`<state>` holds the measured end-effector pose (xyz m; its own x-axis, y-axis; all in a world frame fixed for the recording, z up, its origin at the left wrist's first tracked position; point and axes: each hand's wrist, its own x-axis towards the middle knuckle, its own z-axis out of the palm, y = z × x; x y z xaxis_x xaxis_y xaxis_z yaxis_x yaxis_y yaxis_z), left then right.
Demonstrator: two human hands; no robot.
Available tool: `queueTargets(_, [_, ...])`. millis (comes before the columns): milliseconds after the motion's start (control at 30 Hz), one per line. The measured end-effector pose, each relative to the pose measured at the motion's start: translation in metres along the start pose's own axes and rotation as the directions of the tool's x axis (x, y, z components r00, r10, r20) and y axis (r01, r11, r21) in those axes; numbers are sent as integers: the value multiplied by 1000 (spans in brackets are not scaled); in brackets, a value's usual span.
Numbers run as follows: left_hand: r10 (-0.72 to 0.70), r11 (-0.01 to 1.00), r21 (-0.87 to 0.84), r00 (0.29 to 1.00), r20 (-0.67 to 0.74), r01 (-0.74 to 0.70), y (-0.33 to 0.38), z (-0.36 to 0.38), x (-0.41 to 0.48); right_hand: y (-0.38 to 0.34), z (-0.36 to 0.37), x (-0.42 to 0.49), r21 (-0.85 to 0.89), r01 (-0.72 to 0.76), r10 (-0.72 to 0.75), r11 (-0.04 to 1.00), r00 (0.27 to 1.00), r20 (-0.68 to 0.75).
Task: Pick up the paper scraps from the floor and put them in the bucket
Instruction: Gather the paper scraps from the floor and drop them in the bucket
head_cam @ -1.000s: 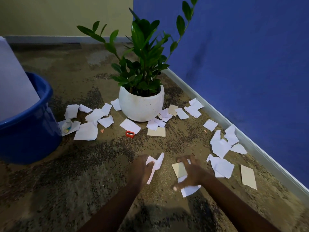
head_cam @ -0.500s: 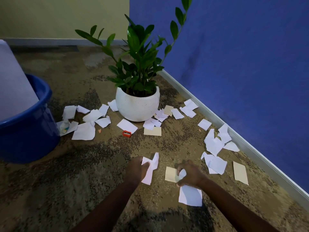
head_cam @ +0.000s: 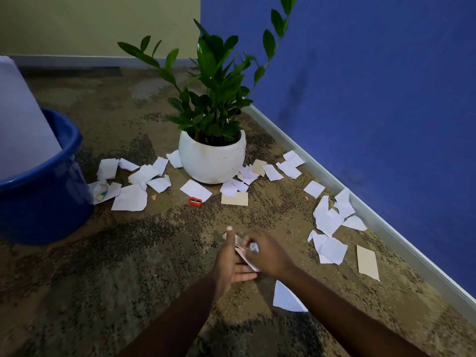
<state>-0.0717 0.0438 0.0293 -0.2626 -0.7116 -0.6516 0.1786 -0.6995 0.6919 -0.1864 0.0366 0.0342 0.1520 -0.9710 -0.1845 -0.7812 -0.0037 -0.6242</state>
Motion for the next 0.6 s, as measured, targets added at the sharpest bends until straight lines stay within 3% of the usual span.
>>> queueTargets(67, [-5,1000,-18,1000,-12,5,-1,4,0,-5,5,-6,95,7,-11,995,999,41])
queueTargets(133, [-3,1000,-16,999,-50,2,-4,9,-1,-9,6,-9,341,-120,92,932,991,96])
queueTargets(233, [20,999,-43,995,-94,-24,-15,15,1,-4,3,-13,658,-266,199,705,964,176])
queueTargets(333, [50,999,9,983,-179,-49,-24,20,8,6,-10,-19,810,-282,266,514,950,163])
queueTargets(367, [64,997,42,977,-203,-57,-27,21,12,10,-13,-23,814,-276,291,510,947,139])
queueTargets(400, [72,996,74,974,-216,-58,-30,23,15,16,-15,-28,772,-265,303,577,948,99])
queueTargets(433, [74,994,100,972,-225,-52,-32,23,18,24,-18,-34,659,-243,287,712,957,42])
queueTargets(500, [72,989,143,971,-229,-40,-35,24,21,45,-23,-47,178,-173,173,969,985,14])
queueTargets(567, [83,982,187,969,-234,-39,-38,23,23,68,-21,-59,-301,-84,150,950,968,202])
queueTargets(600, [86,979,199,968,-238,-39,-38,23,23,77,-20,-64,-415,-65,186,908,948,259])
